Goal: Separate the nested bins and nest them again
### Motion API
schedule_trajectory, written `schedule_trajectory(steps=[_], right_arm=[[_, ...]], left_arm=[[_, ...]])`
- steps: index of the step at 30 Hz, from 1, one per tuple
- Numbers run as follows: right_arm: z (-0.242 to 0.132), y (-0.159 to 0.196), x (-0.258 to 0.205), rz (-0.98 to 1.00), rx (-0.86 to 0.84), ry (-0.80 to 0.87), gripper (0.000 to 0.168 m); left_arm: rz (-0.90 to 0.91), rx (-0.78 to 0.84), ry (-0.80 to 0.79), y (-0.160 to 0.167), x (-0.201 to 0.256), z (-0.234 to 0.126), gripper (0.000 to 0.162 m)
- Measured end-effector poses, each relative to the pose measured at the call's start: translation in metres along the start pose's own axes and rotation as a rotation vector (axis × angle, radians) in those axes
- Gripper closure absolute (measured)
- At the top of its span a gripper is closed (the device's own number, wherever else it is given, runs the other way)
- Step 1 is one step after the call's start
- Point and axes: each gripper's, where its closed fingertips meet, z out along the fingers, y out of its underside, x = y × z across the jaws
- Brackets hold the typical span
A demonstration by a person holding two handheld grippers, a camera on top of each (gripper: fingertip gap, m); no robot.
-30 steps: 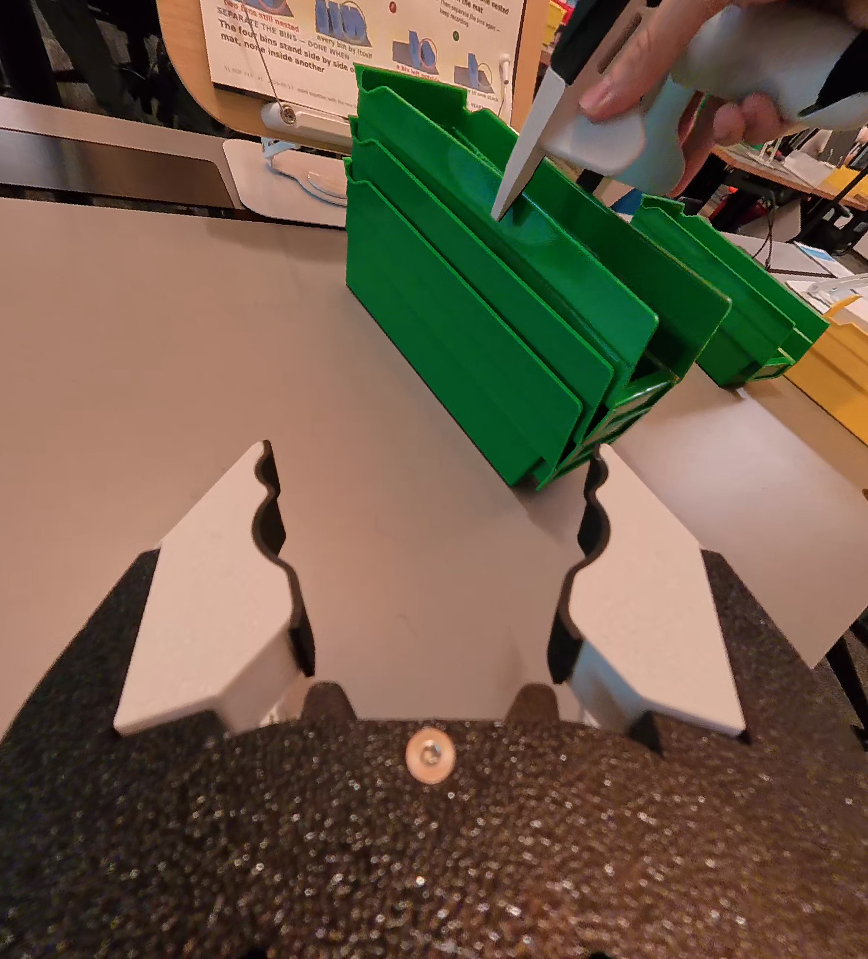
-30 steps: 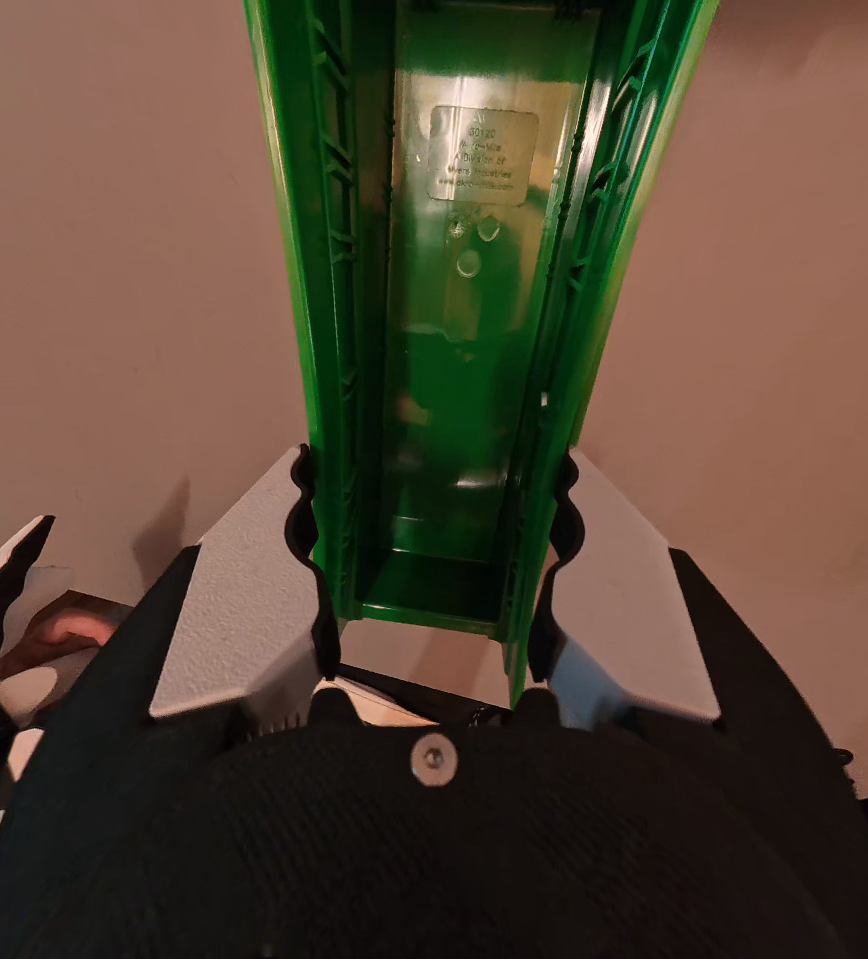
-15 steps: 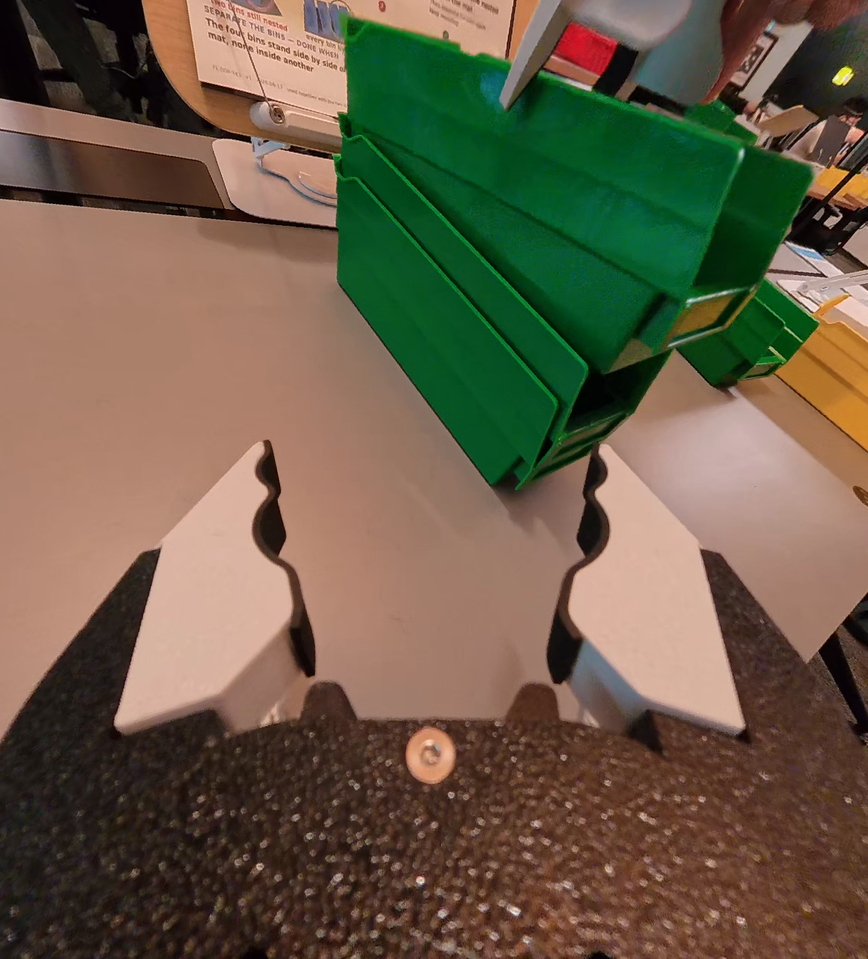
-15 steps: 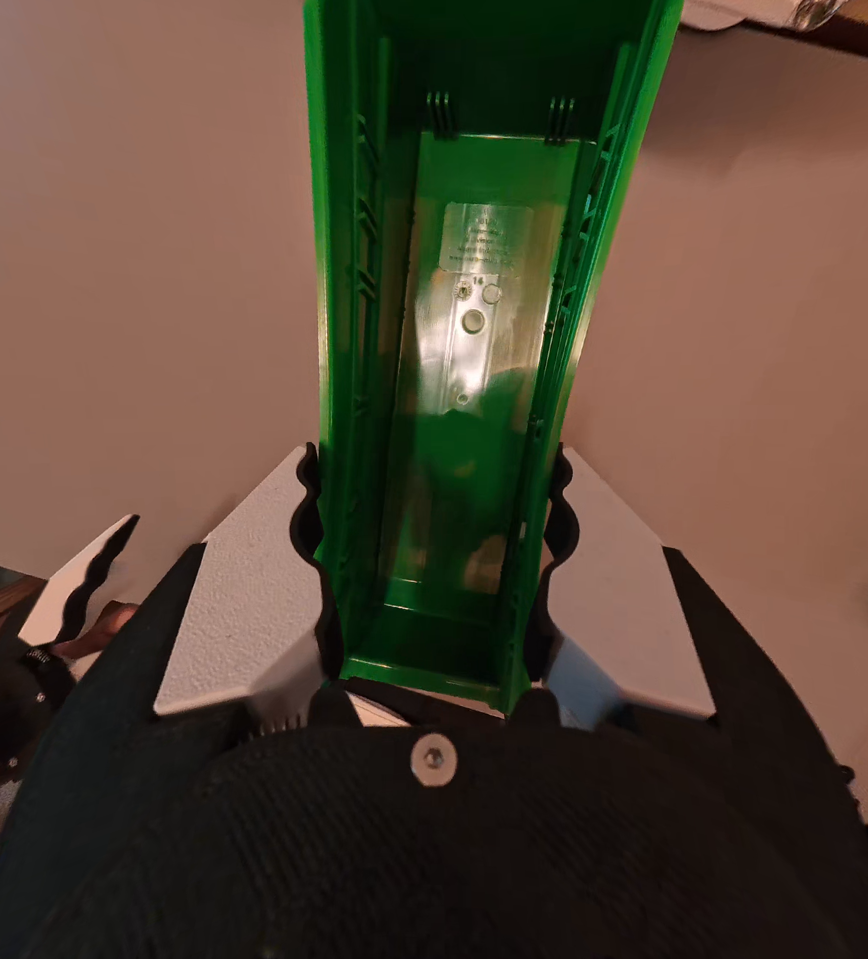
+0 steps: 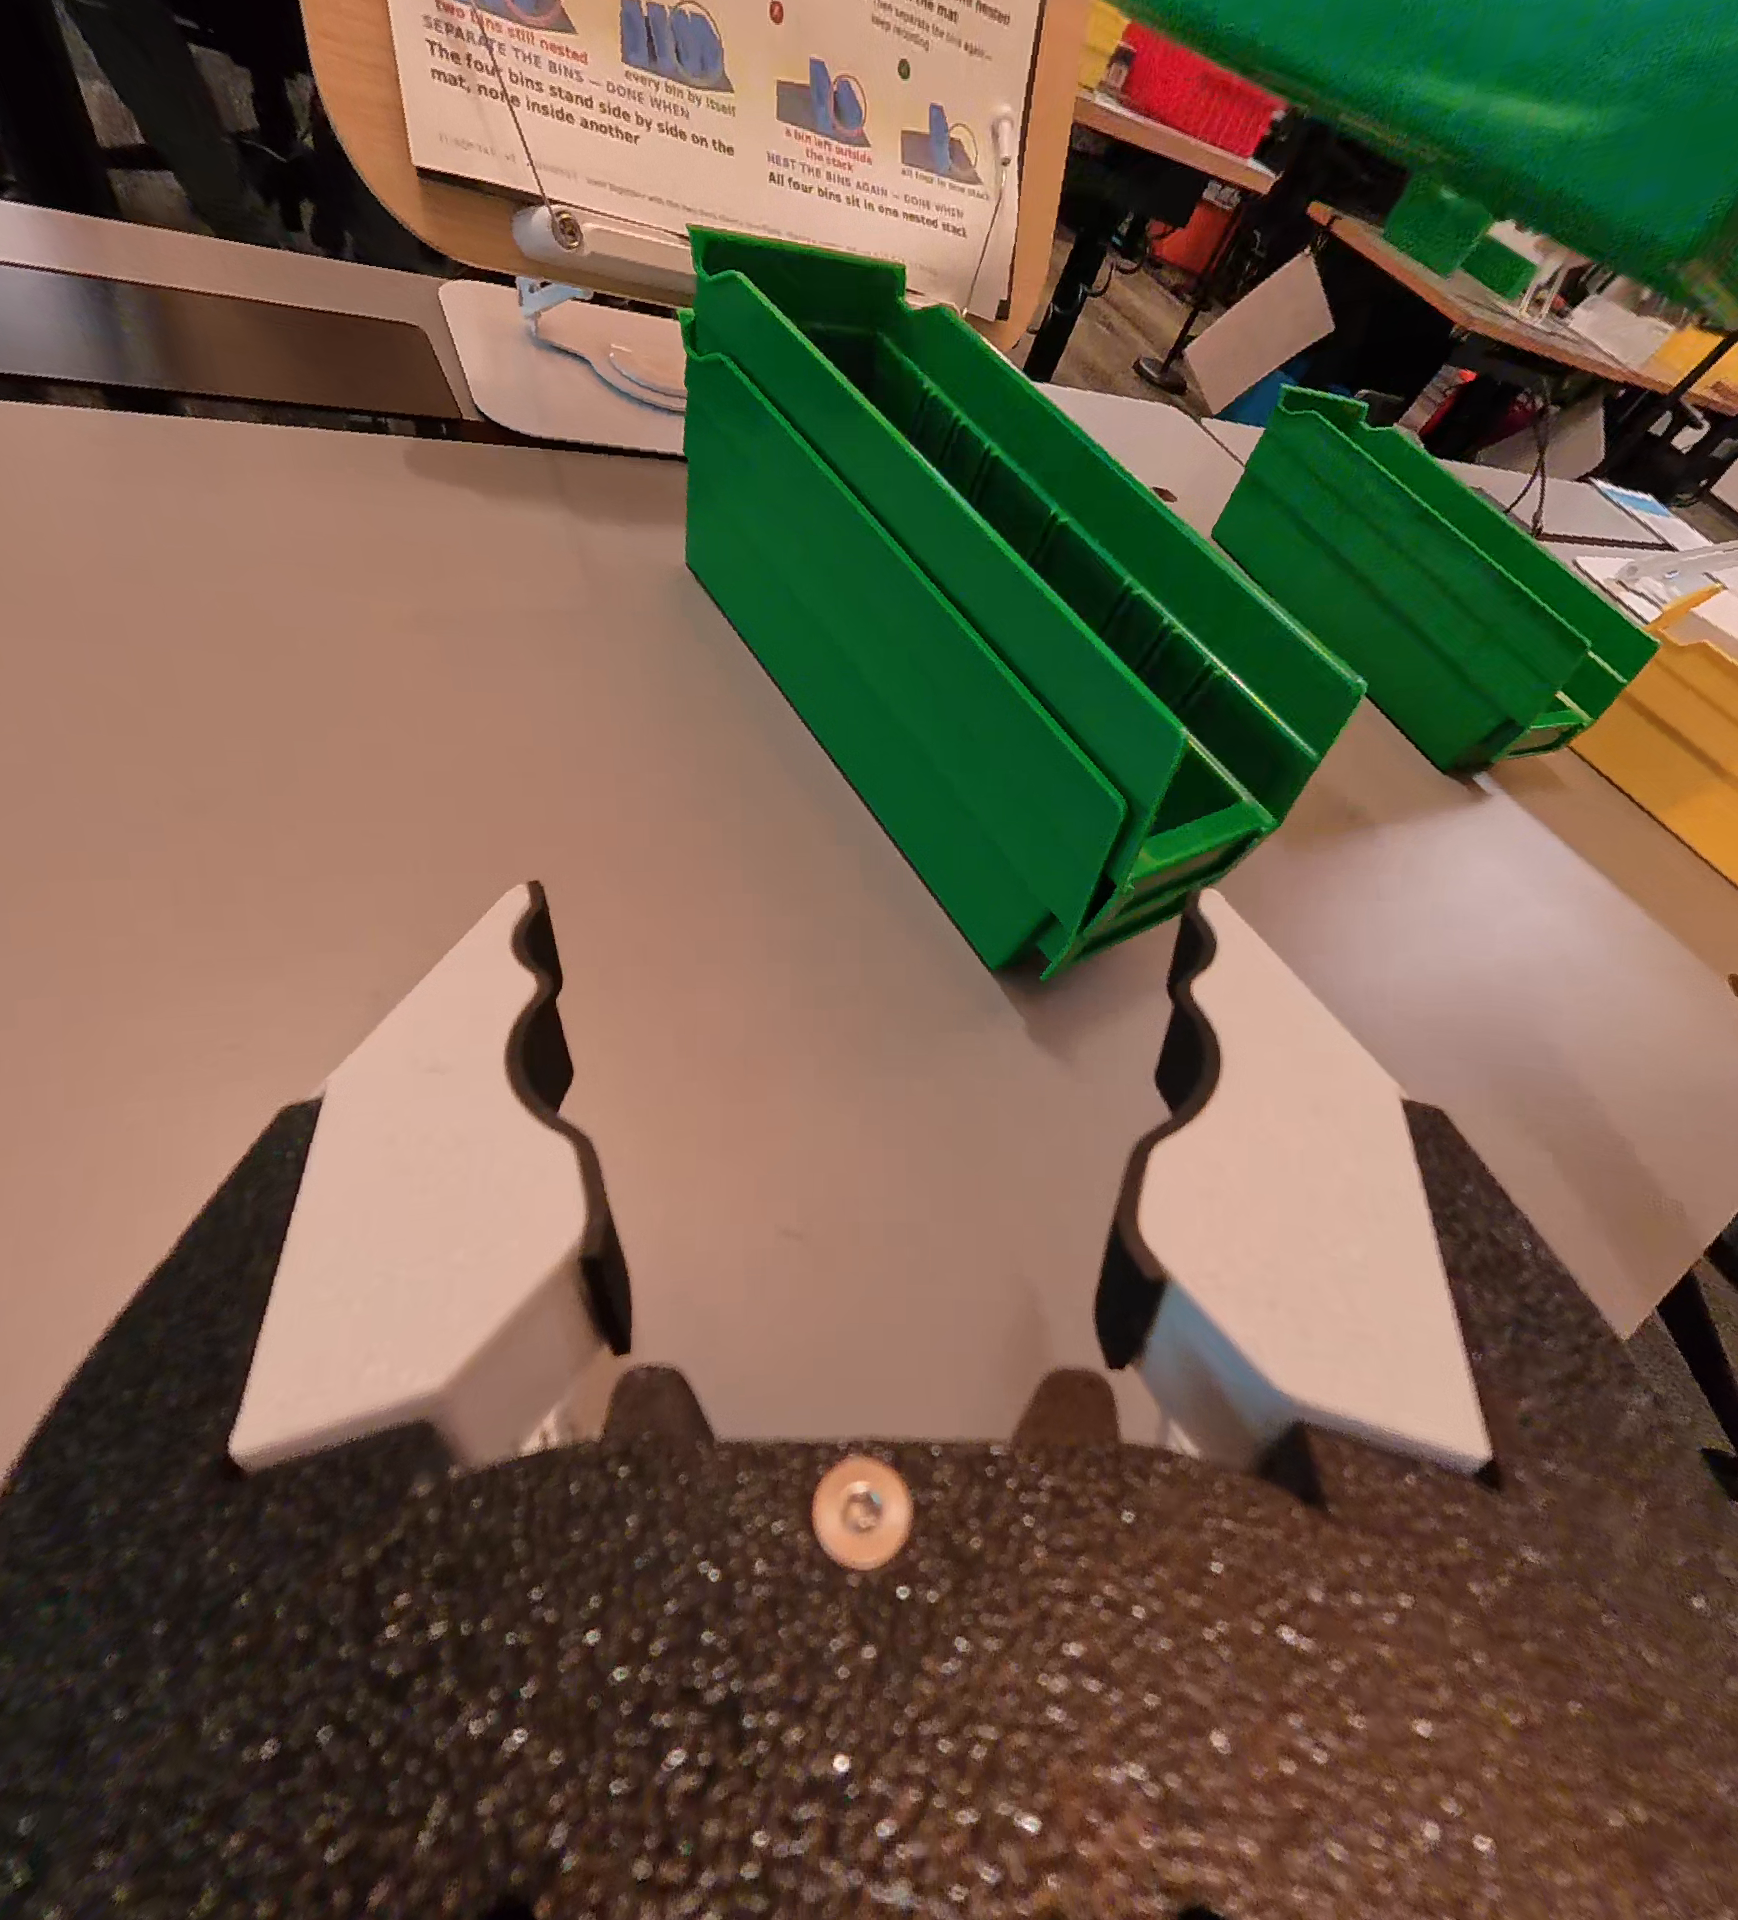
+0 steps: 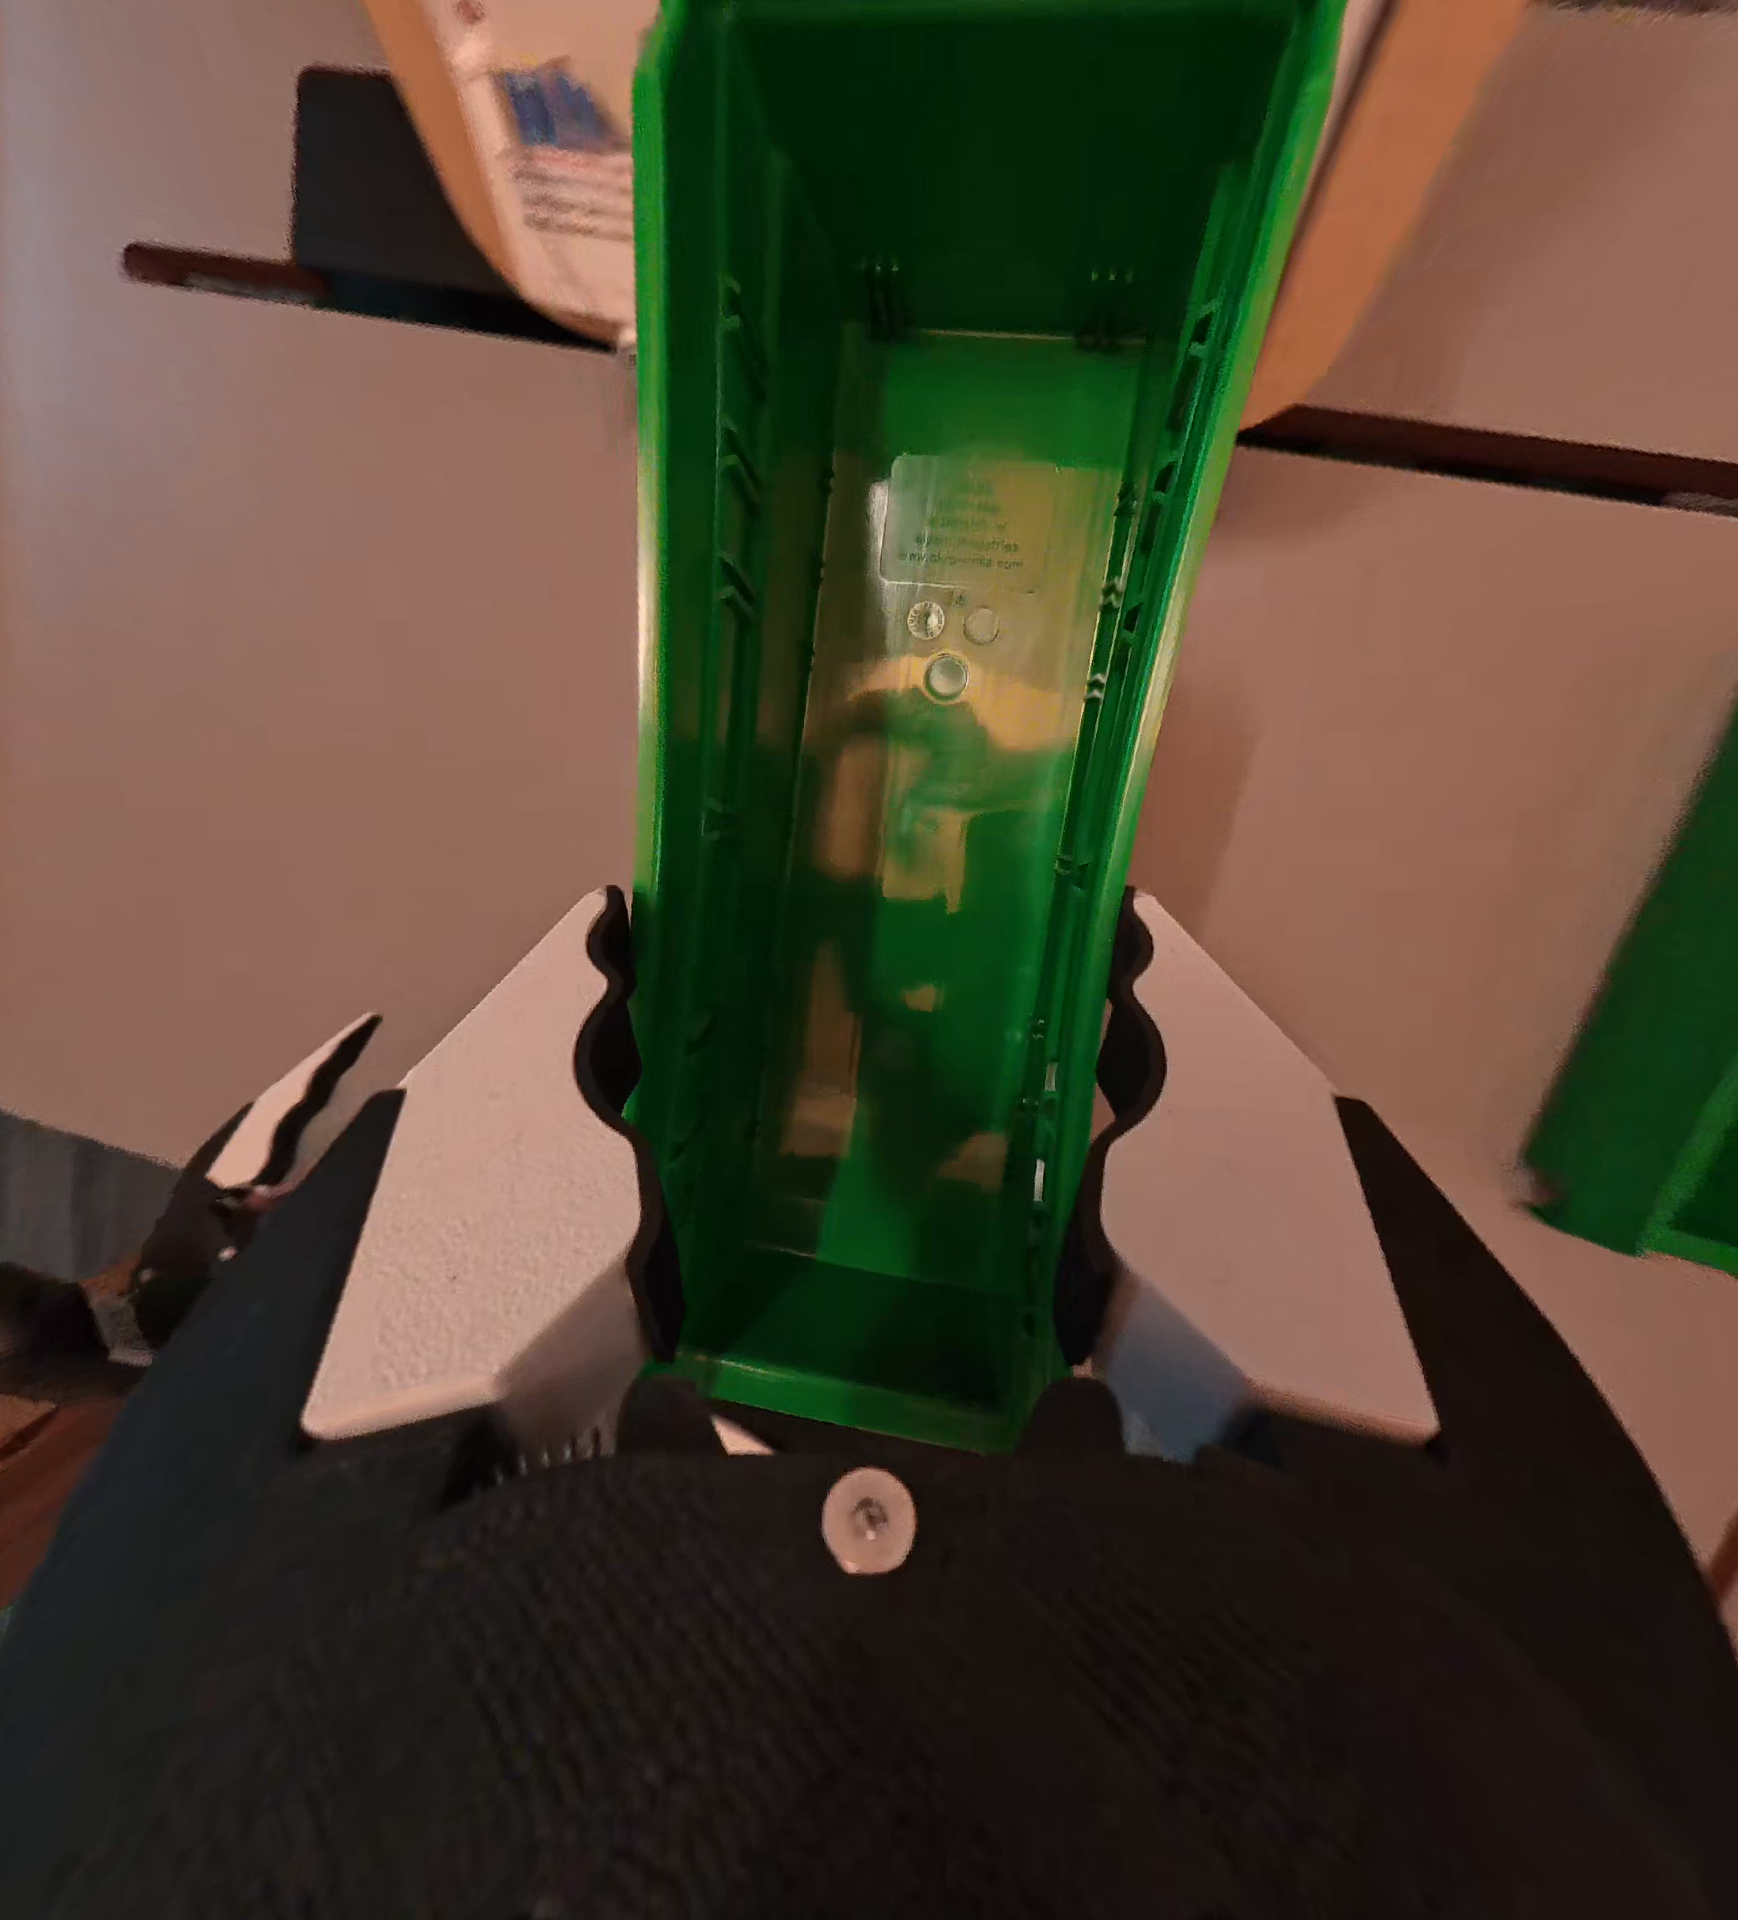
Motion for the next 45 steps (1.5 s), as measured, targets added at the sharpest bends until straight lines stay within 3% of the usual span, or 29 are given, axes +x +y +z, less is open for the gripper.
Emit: schedule_trajectory(steps=[6, 13, 19, 24, 31, 45], right_arm=[[-0.003, 0.016, 0.095, 0.108, 0.034, 0.109, 0.077], [0.054, 0.054, 0.181, 0.244, 0.036, 0.084, 0.076], [0.103, 0.075, 0.221, 0.286, 0.067, 0.070, 0.077], [0.127, 0.079, 0.227, 0.240, 0.089, 0.084, 0.077], [0.140, 0.068, 0.212, 0.161, 0.171, 0.104, 0.078], [0.169, 0.083, 0.195, 0.142, 0.183, 0.076, 0.074]], left_arm=[[0.017, -0.019, 0.006, 0.004, 0.006, 0.005, 0.048], [0.047, -0.049, -0.045, 0.012, -0.002, 0.011, 0.048], [0.060, -0.080, -0.077, 0.019, -0.006, 0.018, 0.048], [0.083, -0.089, -0.091, 0.021, -0.004, 0.021, 0.048], [0.083, -0.131, -0.088, 0.034, -0.004, 0.031, 0.048], [0.081, -0.130, -0.078, 0.035, -0.003, 0.034, 0.048]])
